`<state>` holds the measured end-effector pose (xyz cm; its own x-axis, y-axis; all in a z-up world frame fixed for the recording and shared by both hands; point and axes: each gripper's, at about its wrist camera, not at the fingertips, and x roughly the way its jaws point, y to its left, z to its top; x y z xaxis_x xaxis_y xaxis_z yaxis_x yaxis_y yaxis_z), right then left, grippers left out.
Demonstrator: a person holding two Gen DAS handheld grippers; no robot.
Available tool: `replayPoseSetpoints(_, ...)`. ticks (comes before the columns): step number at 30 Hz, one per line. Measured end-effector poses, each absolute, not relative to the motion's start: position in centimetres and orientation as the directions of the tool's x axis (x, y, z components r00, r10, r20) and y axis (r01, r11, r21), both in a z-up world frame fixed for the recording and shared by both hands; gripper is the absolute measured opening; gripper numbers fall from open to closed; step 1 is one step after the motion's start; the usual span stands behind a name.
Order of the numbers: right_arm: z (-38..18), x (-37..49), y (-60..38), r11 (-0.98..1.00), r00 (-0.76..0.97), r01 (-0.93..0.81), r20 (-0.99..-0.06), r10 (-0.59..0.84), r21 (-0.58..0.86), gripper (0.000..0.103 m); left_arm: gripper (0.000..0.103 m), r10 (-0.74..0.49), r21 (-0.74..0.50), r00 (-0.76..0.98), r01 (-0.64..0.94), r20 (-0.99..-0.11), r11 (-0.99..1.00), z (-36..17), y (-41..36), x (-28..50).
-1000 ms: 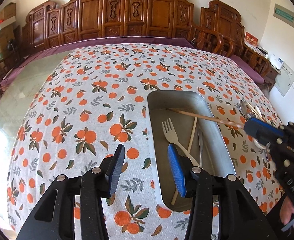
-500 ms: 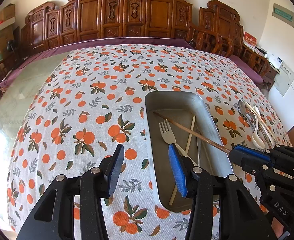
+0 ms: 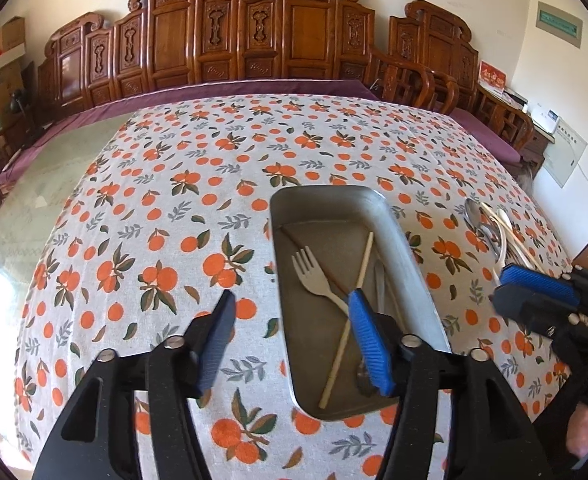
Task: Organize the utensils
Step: 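Lower the utensils into the tray and open the left tool while the right tool releases its spoon, then grasp a wooden chopstick with the right tool while the left tool grasps a white plastic spoon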
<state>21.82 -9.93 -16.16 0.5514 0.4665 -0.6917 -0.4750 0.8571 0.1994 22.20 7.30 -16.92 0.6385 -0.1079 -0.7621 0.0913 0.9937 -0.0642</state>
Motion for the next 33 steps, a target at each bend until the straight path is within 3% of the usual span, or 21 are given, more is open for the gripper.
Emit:
replayPoseSetpoints(4, -15.7, 21.0, -13.7, 0.876, 0.584, -0.456, -0.69, 0.427, 0.156, 0.024, 0.071, -0.12, -0.052, 0.655, 0.122, -0.746, 0.991, -16.3, 5.5, 21.5)
replayPoseSetpoints(20, -20.4, 25.5, -28.8, 0.966, 0.664, -0.245, -0.713, 0.225, 0.077, 0.024, 0.071, -0.228, -0.06, 0.636, 0.274, -0.738, 0.96, -16.6, -3.4, 21.3)
replayPoseSetpoints(33, -24.9, 30.9, -35.6, 0.979, 0.613, -0.187, -0.77, 0.177, 0.075, 0.024, 0.071, -0.25, -0.063, 0.598, 0.314, -0.761, 0.947, -18.3, -7.5, 22.3)
